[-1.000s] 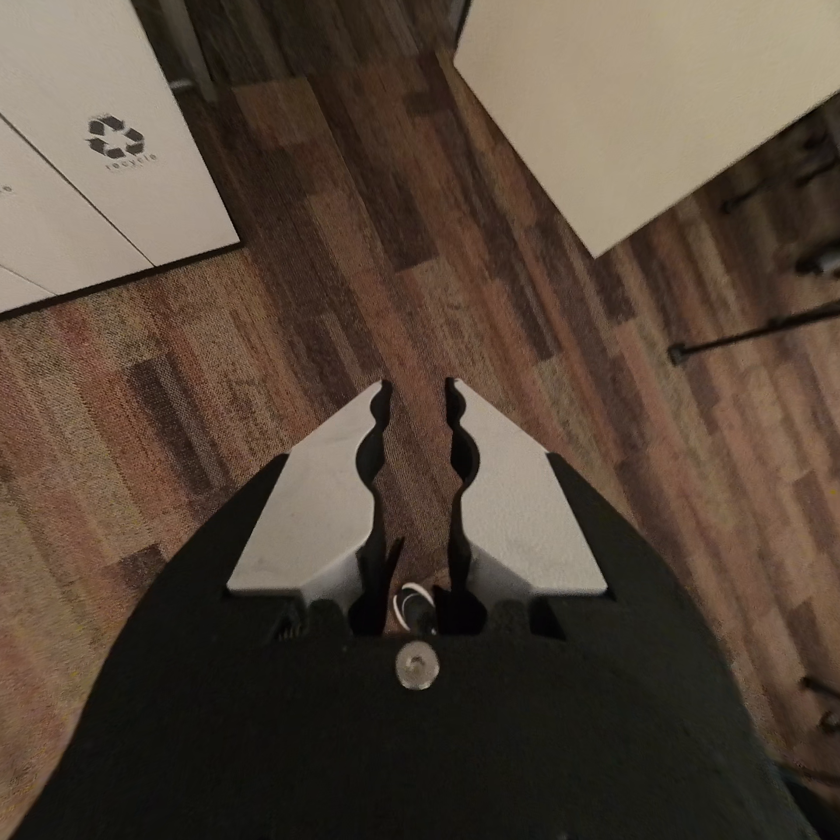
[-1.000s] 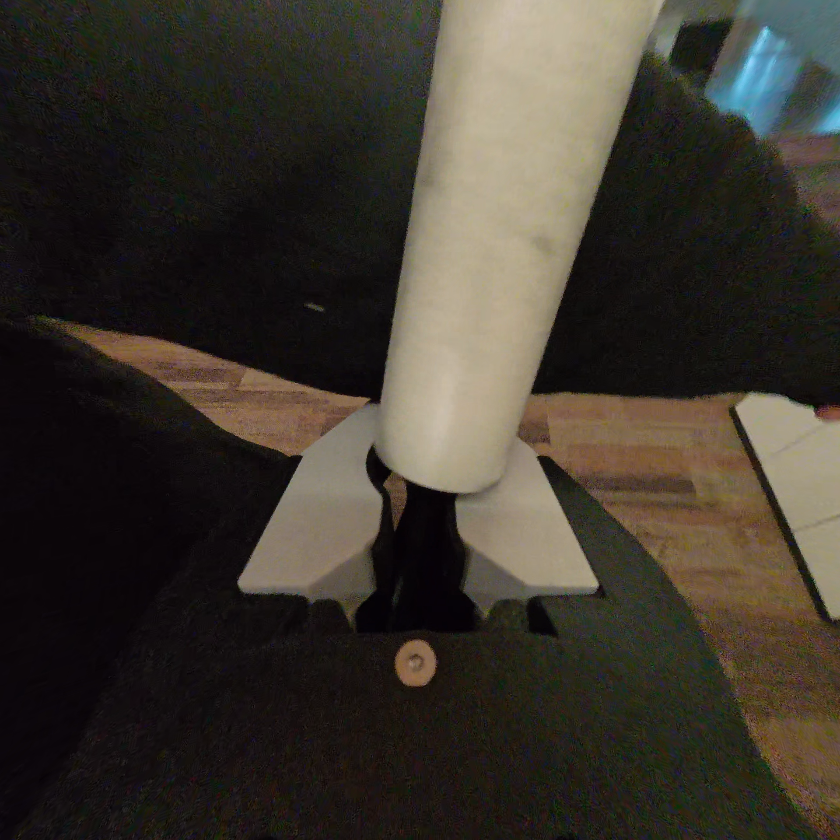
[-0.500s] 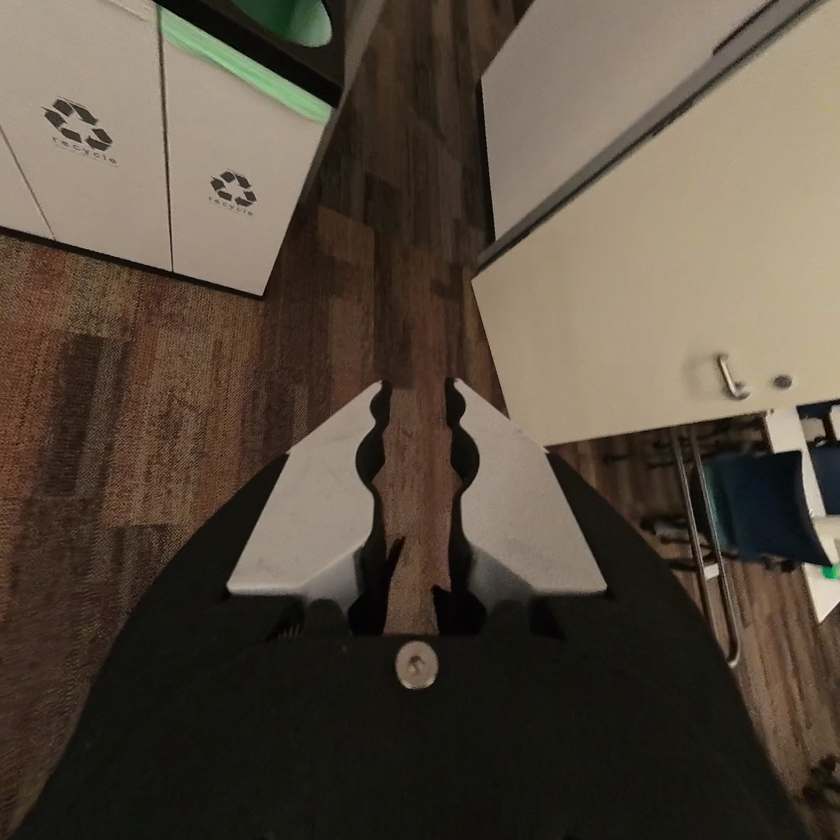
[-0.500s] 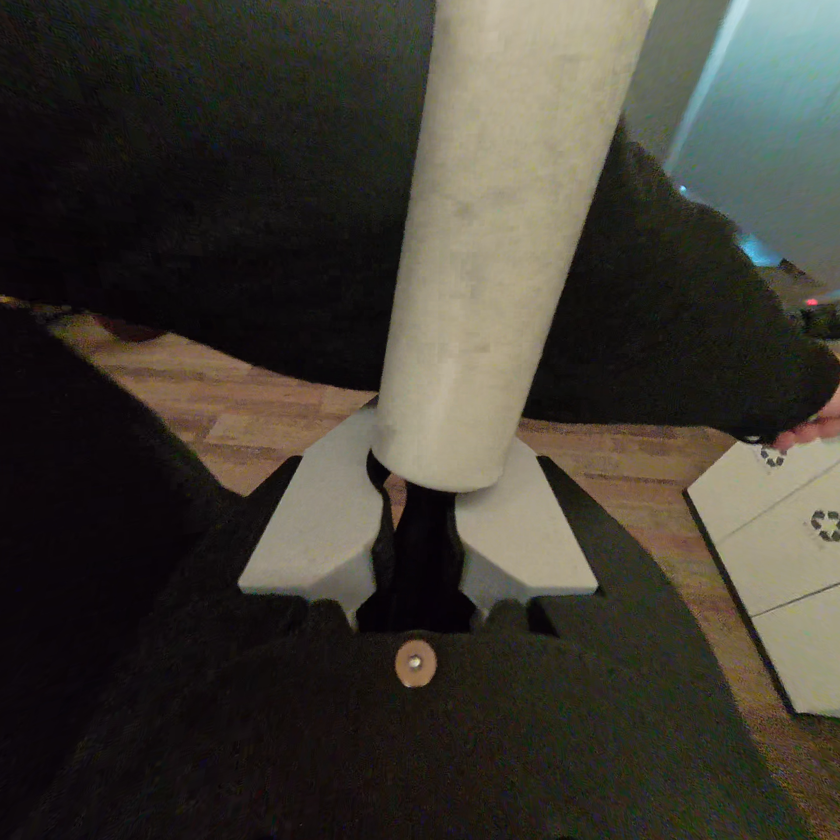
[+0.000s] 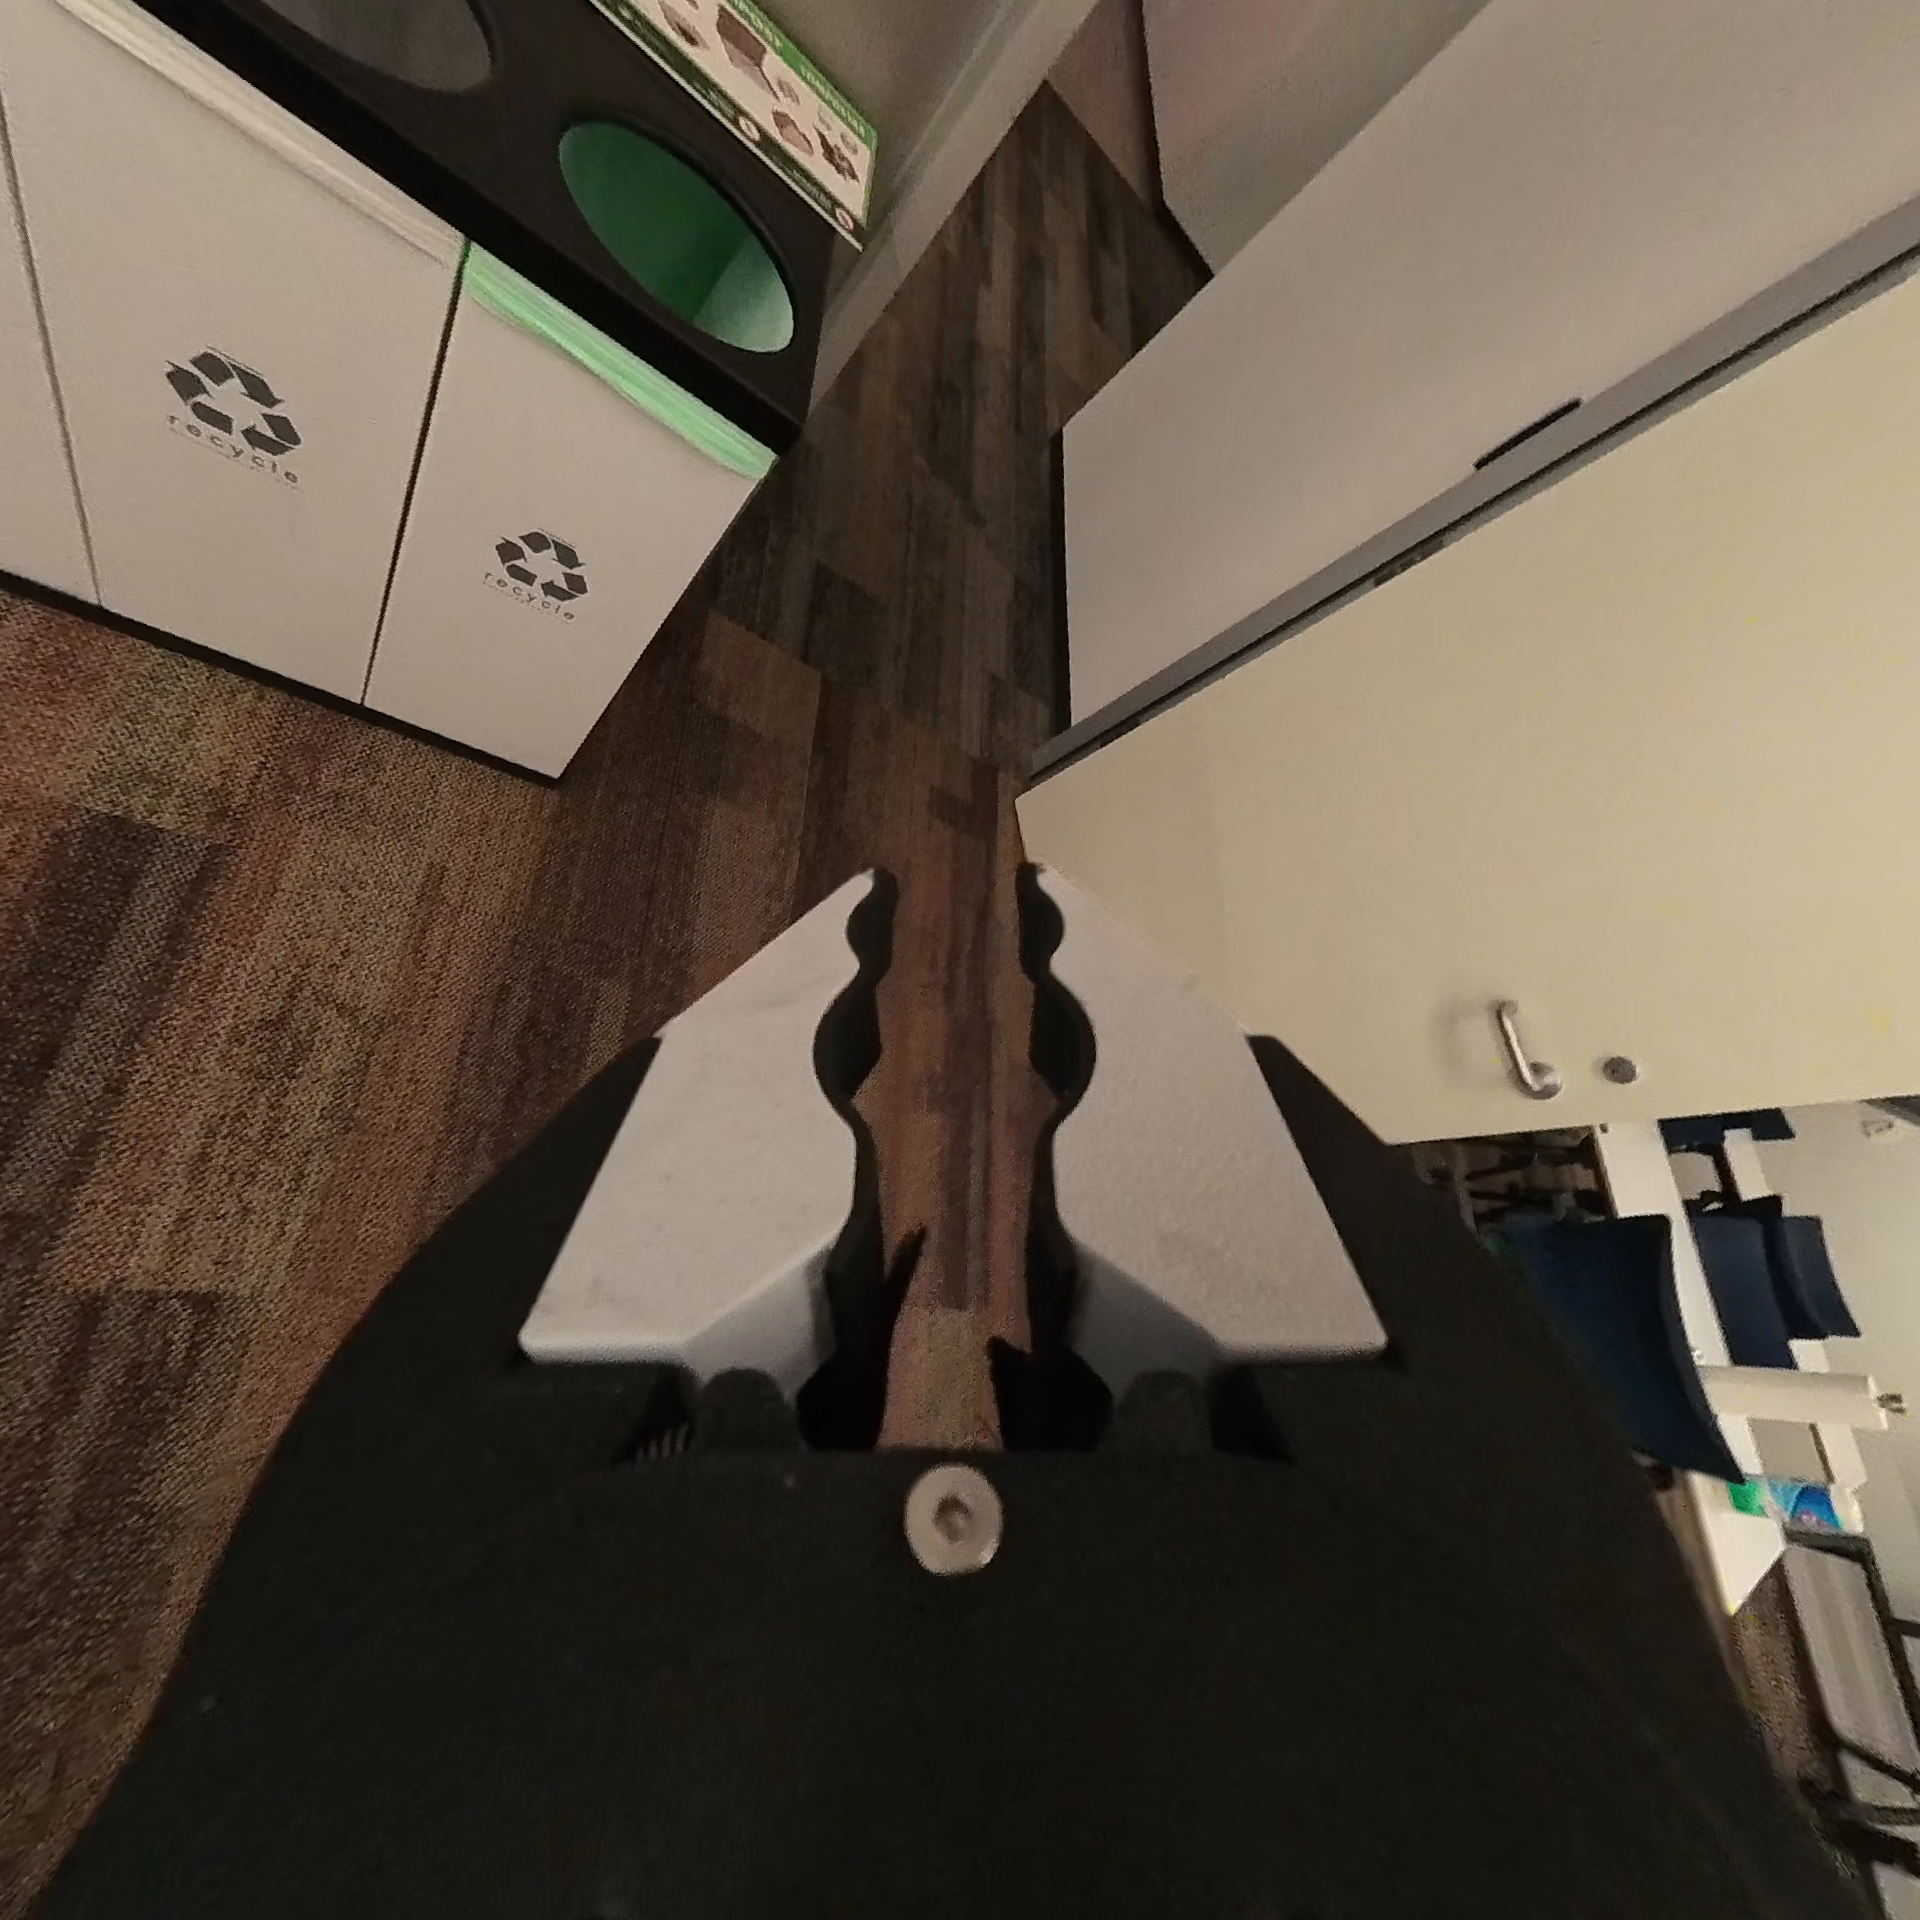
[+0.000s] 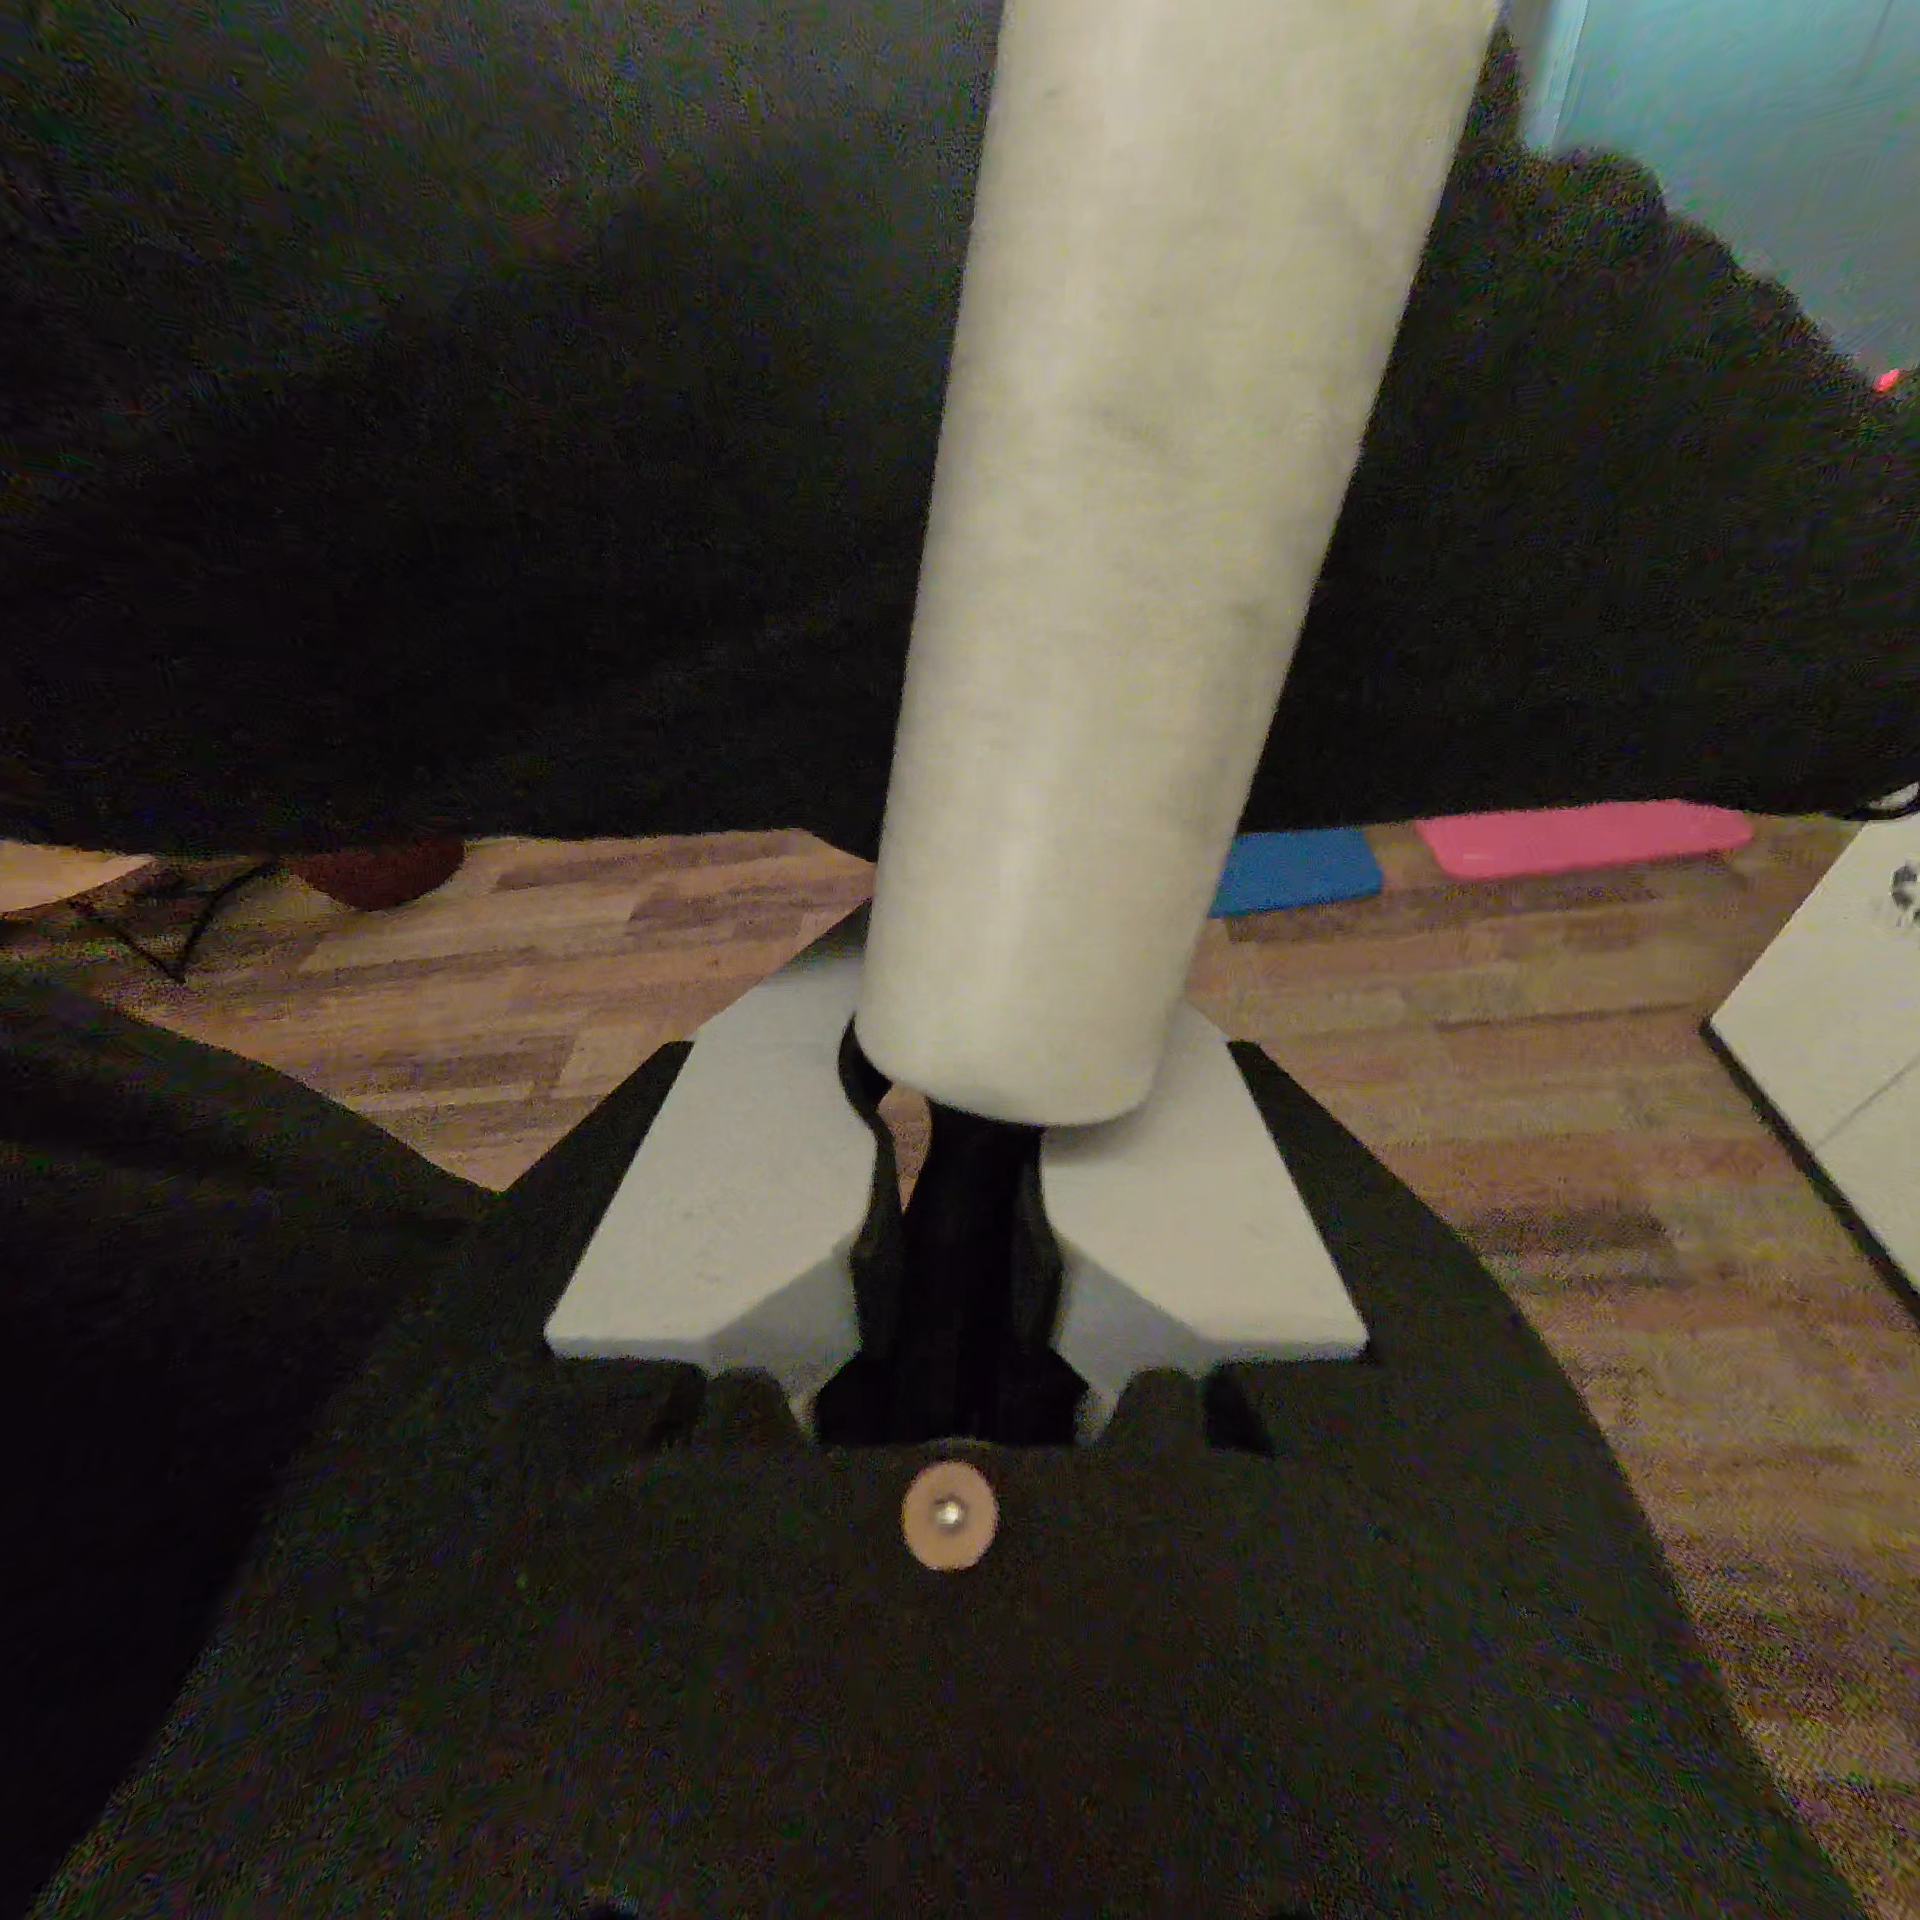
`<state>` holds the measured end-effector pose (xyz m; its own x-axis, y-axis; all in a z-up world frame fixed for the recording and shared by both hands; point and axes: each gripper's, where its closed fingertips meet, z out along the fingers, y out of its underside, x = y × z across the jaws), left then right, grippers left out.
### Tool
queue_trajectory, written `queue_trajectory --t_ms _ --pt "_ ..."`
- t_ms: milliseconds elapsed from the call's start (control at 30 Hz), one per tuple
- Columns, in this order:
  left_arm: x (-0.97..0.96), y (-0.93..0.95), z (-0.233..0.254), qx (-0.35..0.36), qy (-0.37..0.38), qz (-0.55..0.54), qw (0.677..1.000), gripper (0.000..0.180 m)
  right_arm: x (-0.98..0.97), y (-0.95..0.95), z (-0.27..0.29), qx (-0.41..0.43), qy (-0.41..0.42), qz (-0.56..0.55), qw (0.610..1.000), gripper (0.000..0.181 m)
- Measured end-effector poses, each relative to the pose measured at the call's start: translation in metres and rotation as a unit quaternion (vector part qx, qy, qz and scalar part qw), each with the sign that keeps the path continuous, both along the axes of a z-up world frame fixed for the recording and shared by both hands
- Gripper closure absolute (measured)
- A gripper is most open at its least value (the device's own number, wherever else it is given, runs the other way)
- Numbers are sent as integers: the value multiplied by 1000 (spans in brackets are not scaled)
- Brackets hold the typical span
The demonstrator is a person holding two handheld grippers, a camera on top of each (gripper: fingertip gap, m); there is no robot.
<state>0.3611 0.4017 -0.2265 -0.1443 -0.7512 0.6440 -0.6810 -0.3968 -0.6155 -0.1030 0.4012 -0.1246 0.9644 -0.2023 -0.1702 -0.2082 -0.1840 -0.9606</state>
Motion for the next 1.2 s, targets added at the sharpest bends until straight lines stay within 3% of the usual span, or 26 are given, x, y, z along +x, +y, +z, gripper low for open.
queue_trajectory --t_ms 67,200,400,467,567,667,833,900,1033,1100,1200 --pt "-2 -4 -3 12 5 -7 1000 158 0 -1 5 6 -4 9 1000 169" --pt "-4 -12 -4 32 7 -22 999 159 -46 -2 35 12 -114 24 993 169" --pt "-13 -41 -9 43 12 -43 998 158 23 -10 -10 -43 -13 -27 999 169" --pt "-15 -51 -12 53 15 -58 997 158 -2 -9 10 -8 -40 -2 999 169" --pt "-15 -56 -12 67 12 -67 995 159 -42 -16 31 -20 -103 9 994 169" --pt "-16 -63 -14 70 16 -64 995 158 -42 -23 27 -40 -110 7 993 169" --pt "-34 -99 -36 144 29 -120 982 158 32 -44 -19 -127 -61 -51 989 169" --pt "-43 -119 -43 165 28 -145 975 158 54 -50 -41 -135 3 -44 990 169" --pt "-60 -153 -59 212 28 -196 957 159 101 -83 -77 -198 19 -87 976 169" --pt "-66 -166 -64 214 33 -208 954 159 91 -86 -70 -191 21 -70 979 169" --pt "-67 -176 -67 222 29 -219 950 158 35 -81 -30 -187 -42 -25 981 169"
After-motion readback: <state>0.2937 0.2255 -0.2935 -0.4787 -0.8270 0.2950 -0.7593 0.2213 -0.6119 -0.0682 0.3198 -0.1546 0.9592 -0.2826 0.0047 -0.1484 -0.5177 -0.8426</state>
